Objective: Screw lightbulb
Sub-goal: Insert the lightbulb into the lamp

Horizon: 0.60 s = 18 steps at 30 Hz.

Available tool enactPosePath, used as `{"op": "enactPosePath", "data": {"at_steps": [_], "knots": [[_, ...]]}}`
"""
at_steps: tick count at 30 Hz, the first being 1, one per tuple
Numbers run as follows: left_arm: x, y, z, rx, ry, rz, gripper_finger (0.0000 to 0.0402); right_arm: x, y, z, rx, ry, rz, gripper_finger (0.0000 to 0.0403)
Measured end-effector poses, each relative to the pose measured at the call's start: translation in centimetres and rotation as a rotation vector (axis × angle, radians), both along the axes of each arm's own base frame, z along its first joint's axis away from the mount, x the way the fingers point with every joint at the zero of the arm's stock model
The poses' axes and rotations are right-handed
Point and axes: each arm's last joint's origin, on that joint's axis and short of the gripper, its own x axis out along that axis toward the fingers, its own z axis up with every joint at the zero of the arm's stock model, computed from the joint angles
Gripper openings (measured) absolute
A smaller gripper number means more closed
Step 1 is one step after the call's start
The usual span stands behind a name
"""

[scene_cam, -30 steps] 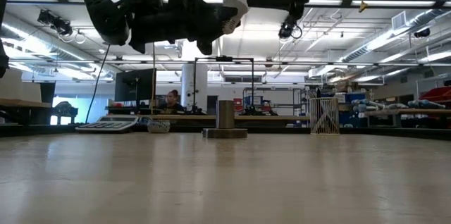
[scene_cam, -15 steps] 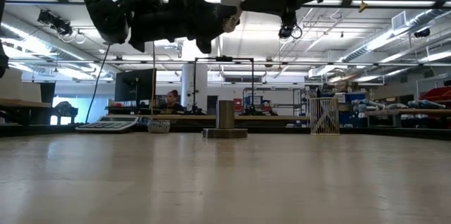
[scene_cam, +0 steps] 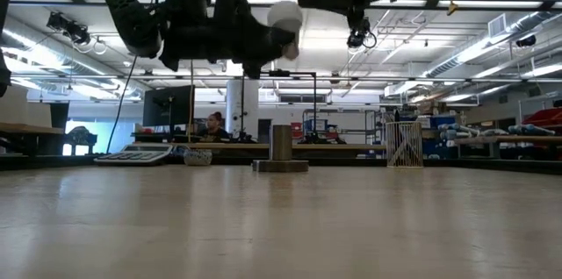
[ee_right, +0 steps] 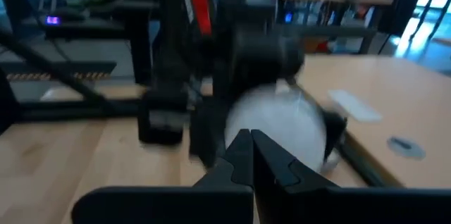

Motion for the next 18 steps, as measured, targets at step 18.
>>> {"op": "enactPosePath", "data": {"at_steps": [18], "knots": [[-1.0, 1.9, -4.8, 0.122, 0.097, 0.301, 0.0128, -0.1, 0.1, -0.3, -0.009, 0.029, -0.007, 0.0005]]}}
